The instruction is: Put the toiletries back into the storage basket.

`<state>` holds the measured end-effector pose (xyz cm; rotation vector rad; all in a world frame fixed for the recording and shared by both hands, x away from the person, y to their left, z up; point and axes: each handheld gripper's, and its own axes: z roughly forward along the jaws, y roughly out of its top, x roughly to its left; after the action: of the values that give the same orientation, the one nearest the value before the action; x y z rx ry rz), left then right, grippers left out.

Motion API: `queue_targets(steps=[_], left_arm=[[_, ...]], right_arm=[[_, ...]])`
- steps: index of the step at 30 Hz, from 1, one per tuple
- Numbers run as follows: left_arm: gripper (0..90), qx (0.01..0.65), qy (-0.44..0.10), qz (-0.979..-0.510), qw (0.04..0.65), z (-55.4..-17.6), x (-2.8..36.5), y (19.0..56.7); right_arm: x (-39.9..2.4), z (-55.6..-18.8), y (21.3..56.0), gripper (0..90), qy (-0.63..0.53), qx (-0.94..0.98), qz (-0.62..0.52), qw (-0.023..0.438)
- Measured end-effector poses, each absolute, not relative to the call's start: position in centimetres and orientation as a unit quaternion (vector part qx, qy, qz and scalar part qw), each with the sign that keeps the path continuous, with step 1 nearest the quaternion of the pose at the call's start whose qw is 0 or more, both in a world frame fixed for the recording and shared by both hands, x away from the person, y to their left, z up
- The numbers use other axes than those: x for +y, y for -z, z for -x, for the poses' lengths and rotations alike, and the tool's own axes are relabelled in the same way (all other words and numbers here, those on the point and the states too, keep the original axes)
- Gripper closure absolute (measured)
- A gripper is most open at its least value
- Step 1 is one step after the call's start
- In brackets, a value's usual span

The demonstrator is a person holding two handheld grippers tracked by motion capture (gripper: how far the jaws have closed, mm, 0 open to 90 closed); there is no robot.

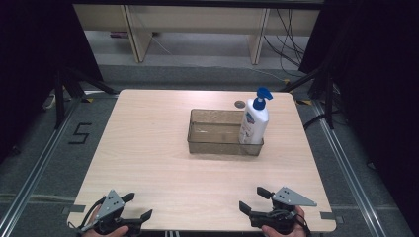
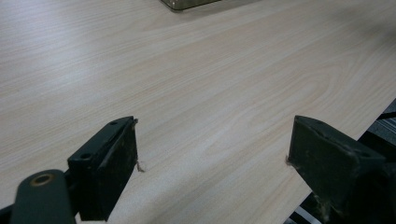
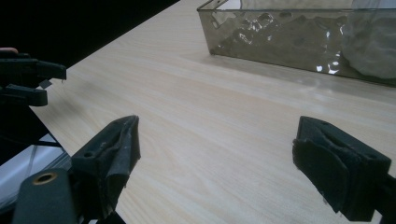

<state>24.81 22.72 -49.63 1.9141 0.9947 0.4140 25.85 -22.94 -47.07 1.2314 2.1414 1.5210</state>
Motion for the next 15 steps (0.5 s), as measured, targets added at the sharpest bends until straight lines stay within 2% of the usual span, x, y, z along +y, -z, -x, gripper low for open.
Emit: queue_targets(steps=[15], left_arm=[[15.0,0.406,-0.166,-0.774,0.457,-24.8,22.7,49.6]], right_arm=[[-23.4,-24.8,47.5,15.5,-0.511,0.735,-0.425,0.135]])
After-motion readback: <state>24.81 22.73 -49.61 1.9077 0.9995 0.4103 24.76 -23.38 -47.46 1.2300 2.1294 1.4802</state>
